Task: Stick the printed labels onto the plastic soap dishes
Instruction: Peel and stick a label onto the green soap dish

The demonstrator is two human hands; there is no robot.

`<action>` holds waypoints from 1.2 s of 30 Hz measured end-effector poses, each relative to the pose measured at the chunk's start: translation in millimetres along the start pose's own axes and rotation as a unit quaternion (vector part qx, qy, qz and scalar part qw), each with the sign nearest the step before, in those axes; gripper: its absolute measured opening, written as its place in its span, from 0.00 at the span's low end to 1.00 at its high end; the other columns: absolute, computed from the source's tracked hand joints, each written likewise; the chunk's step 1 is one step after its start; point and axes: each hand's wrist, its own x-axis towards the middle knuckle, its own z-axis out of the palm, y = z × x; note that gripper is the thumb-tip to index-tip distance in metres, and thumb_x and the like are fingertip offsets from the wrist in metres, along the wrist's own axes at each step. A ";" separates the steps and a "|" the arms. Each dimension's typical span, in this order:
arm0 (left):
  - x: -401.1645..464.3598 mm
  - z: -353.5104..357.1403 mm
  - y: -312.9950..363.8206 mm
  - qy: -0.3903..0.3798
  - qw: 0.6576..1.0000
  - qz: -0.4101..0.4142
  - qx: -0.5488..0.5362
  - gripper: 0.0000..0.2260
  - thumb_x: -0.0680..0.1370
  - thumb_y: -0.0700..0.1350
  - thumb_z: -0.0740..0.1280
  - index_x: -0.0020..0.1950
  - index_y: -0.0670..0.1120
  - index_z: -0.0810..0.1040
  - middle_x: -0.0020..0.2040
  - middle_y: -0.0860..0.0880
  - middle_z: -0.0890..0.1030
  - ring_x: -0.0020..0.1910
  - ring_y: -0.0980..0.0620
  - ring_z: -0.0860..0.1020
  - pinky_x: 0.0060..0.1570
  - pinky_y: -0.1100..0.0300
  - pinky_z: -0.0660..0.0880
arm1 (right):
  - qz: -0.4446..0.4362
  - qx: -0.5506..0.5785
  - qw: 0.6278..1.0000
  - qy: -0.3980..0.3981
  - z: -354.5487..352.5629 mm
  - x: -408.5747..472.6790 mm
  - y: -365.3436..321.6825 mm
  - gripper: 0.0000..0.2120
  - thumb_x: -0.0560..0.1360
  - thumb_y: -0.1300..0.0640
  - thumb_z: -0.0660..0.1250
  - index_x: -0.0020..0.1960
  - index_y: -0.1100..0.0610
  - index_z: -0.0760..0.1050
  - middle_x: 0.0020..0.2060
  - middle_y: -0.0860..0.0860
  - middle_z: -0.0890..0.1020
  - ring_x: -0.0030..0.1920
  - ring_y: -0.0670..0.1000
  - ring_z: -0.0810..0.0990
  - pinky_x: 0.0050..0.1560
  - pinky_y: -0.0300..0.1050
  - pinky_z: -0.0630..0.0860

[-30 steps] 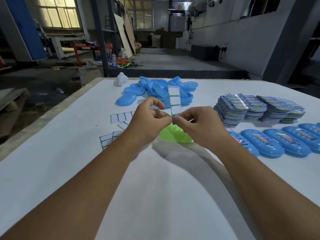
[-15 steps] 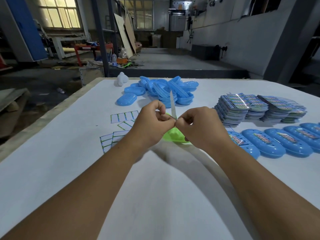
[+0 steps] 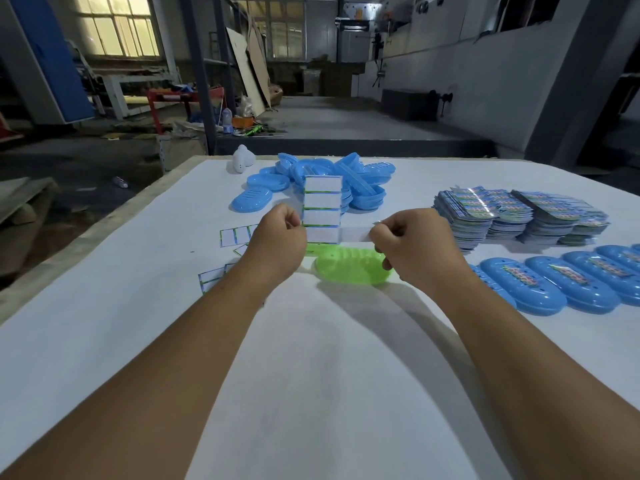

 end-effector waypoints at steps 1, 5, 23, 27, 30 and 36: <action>1.3 -1.8 -0.9 0.012 1.000 -0.010 0.016 0.08 0.74 0.38 0.57 0.38 0.50 0.66 0.34 0.52 0.71 0.33 0.50 0.68 0.33 0.58 0.65 | 0.007 0.005 1.000 -0.001 -0.2 1.4 1.7 0.15 0.70 0.54 0.62 0.34 0.65 0.78 0.24 0.53 0.81 0.28 0.53 0.83 0.25 0.46 0.77; 4.7 -13.8 -2.5 0.059 0.991 -0.013 0.118 0.08 0.73 0.38 0.54 0.39 0.50 0.65 0.36 0.52 0.71 0.34 0.51 0.69 0.31 0.56 0.63 | 0.033 0.028 0.999 -0.001 -1.4 4.3 4.9 0.15 0.68 0.54 0.62 0.36 0.66 0.79 0.29 0.56 0.83 0.29 0.53 0.84 0.25 0.44 0.75; 6.5 -32.1 -14.6 0.091 0.919 0.013 0.385 0.06 0.78 0.49 0.63 0.51 0.50 0.77 0.45 0.51 0.79 0.44 0.49 0.73 0.42 0.56 0.68 | 0.006 -0.001 1.000 -0.002 3.3 0.3 -0.2 0.14 0.70 0.54 0.62 0.32 0.63 0.78 0.23 0.51 0.80 0.30 0.56 0.83 0.26 0.48 0.78; -12.0 -6.4 8.7 0.029 0.991 0.079 0.101 0.05 0.74 0.49 0.69 0.39 0.51 0.80 0.29 0.57 0.76 0.30 0.59 0.73 0.32 0.64 0.70 | -0.009 0.006 1.000 -0.002 4.9 -3.0 -3.3 0.14 0.69 0.54 0.62 0.32 0.62 0.78 0.23 0.52 0.80 0.30 0.55 0.82 0.24 0.40 0.73; -23.6 10.0 16.9 -0.038 0.996 0.077 -0.027 0.06 0.71 0.51 0.72 0.38 0.49 0.83 0.28 0.58 0.75 0.28 0.58 0.71 0.31 0.64 0.70 | -0.034 -0.004 0.999 -0.005 5.1 -6.9 -9.2 0.14 0.69 0.52 0.62 0.33 0.61 0.79 0.24 0.51 0.81 0.30 0.54 0.82 0.28 0.44 0.77; -25.8 14.9 16.0 -0.069 0.993 0.067 -0.067 0.05 0.73 0.50 0.74 0.40 0.50 0.86 0.32 0.54 0.82 0.32 0.59 0.76 0.38 0.59 0.74 | -0.054 -0.002 0.999 -0.004 3.8 -10.4 -16.3 0.13 0.71 0.52 0.65 0.34 0.59 0.81 0.27 0.52 0.82 0.31 0.56 0.82 0.35 0.52 0.81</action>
